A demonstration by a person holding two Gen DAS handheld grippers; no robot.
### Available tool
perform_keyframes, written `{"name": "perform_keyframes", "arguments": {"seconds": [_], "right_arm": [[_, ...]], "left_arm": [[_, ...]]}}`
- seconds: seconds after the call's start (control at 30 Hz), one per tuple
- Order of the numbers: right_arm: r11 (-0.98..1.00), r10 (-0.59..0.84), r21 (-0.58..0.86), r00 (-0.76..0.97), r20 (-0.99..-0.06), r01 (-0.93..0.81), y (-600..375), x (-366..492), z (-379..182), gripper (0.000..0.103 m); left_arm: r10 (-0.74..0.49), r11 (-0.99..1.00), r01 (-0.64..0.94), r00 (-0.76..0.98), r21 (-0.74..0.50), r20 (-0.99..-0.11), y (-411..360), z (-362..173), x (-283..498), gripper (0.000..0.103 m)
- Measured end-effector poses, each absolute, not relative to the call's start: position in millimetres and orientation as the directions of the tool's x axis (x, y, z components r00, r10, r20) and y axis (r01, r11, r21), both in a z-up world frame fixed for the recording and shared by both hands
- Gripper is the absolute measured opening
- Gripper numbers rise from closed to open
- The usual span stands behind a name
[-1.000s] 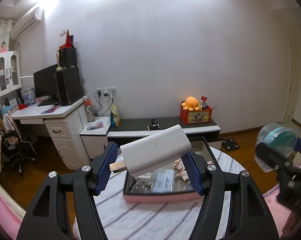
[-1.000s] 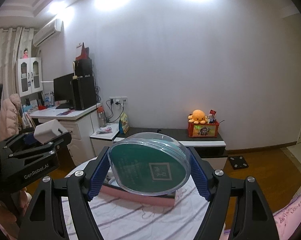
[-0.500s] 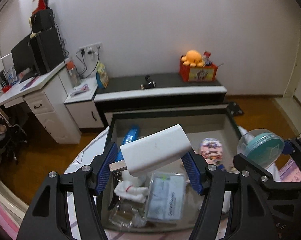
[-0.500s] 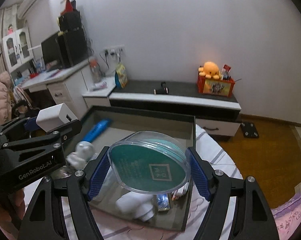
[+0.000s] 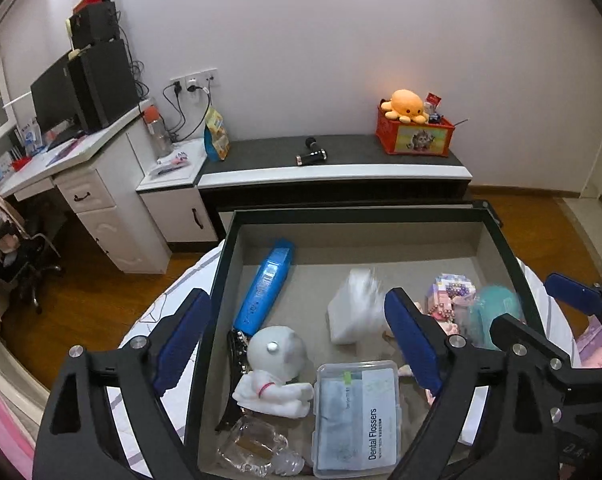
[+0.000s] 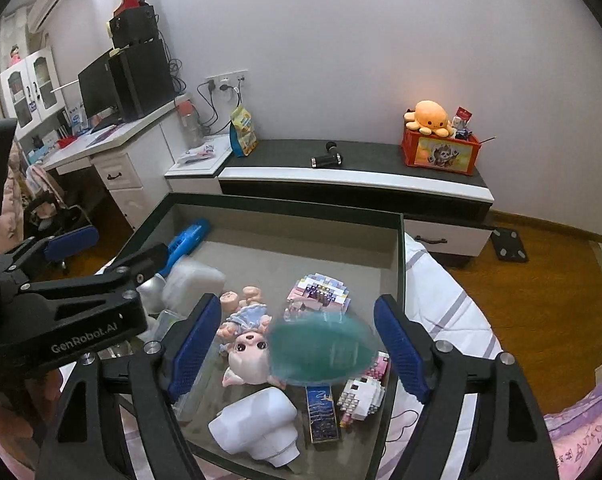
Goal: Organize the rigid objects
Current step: 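Lower both held items into the pink box and open both tools, then withdraw both tools from the pink box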
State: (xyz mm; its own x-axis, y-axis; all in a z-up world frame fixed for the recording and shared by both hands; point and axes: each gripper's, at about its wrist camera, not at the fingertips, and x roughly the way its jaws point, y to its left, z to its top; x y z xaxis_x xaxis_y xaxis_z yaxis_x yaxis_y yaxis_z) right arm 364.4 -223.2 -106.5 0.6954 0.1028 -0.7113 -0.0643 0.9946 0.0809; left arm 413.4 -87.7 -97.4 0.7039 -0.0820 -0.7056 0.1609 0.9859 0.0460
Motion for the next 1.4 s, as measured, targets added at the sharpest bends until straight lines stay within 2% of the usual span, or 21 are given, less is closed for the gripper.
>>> {"name": "perform_keyframes", "arguments": {"seconds": [0.33, 0.6, 0.93, 1.13, 1.23, 1.33, 1.4], "right_arm": [[0.995, 0.097, 0.082, 0.711, -0.697, -0.055, -221.8, 355.2, -94.7, 0.08], [0.996, 0.075, 0.088, 0.765, -0.64, -0.023, -218.9, 312.5, -74.1, 0.08], [0.998, 0.019, 0.056, 0.867, -0.498, 0.01, -200.7, 208.7, -29.7, 0.083], [0.999, -0.024, 0.014, 0.914, -0.405, 0.033, -187.4, 148.6, -0.4, 0.085], [0.999, -0.052, -0.014, 0.934, -0.353, 0.051, -178.8, 120.9, 12.4, 0.09], [0.998, -0.058, -0.039, 0.957, -0.285, 0.049, -167.6, 95.1, 24.5, 0.103], [0.997, -0.065, -0.05, 0.965, -0.254, 0.054, -163.9, 82.2, 31.9, 0.103]], "left_arm": [[-0.09, 0.984, 0.172, 0.714, 0.05, -0.694, -89.2, -90.9, 400.3, 0.091], [-0.108, 0.985, 0.167, 0.777, 0.039, -0.62, -80.9, -66.1, 350.8, 0.091], [-0.095, 0.991, 0.127, 0.879, 0.036, -0.467, -58.8, -22.3, 246.8, 0.096], [-0.08, 0.995, 0.096, 0.937, 0.031, -0.34, -43.4, 14.1, 174.6, 0.1], [-0.063, 0.997, 0.076, 0.961, 0.036, -0.269, -37.2, 30.5, 142.7, 0.103], [-0.066, 0.997, 0.074, 0.977, 0.028, -0.203, -30.2, 46.6, 112.3, 0.103], [-0.065, 0.997, 0.07, 0.982, 0.019, -0.179, -26.8, 53.5, 98.1, 0.103]]}}
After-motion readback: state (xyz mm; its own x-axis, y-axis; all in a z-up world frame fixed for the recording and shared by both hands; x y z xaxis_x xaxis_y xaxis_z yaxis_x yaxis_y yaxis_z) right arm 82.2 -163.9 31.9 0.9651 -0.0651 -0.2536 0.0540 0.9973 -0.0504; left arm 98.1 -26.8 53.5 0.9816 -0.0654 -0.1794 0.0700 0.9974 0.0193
